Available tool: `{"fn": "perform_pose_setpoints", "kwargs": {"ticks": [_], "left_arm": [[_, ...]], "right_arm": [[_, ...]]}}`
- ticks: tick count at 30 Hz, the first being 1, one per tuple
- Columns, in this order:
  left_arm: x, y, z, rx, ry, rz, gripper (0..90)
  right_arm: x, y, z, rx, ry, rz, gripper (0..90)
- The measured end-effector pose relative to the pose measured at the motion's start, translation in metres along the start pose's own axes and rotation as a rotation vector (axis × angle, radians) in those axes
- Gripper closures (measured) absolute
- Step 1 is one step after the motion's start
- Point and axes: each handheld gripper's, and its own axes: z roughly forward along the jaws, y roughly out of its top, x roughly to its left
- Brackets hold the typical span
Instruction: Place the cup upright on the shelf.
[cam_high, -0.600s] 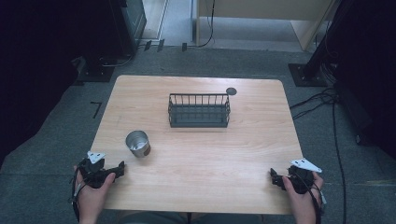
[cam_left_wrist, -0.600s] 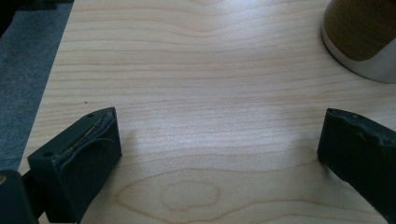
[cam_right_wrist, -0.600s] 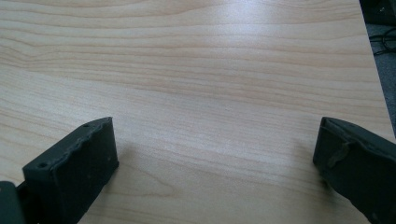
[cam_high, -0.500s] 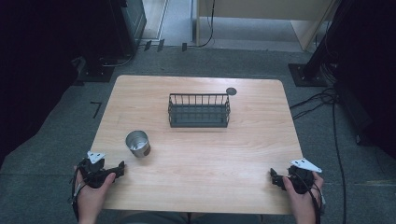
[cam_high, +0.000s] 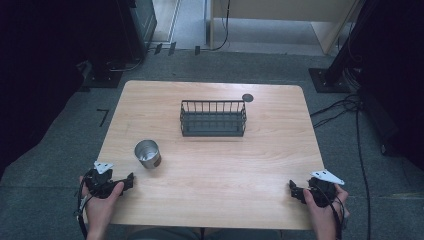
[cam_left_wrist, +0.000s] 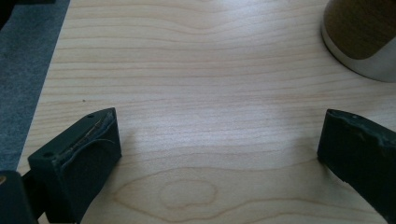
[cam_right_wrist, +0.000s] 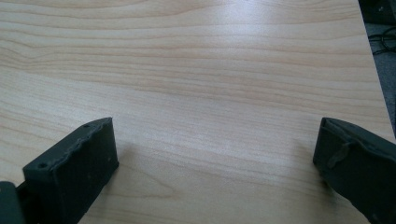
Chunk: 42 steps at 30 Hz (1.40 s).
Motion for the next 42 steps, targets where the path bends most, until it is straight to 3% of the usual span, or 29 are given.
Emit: {"fn": "perform_pose_setpoints", "kwargs": {"ticks": [11,19,42], "left_arm": [[-0.017,0.008,-0.012,-0.035,-0.079,0.036,0.0],[-0.029,0.016,-0.017,-0.052,-0.11,0.063,0.0],[-0.054,0.034,-0.017,-0.064,-0.157,0.113,0.0]], "right_arm": [[0.0,0.0,0.0,0.0,0.0,0.001,0.0],[0.0,0.0,0.0,0.0,0.0,0.002,0.0],[0.0,0.0,0.0,-0.001,-0.001,0.002,0.0]]}}
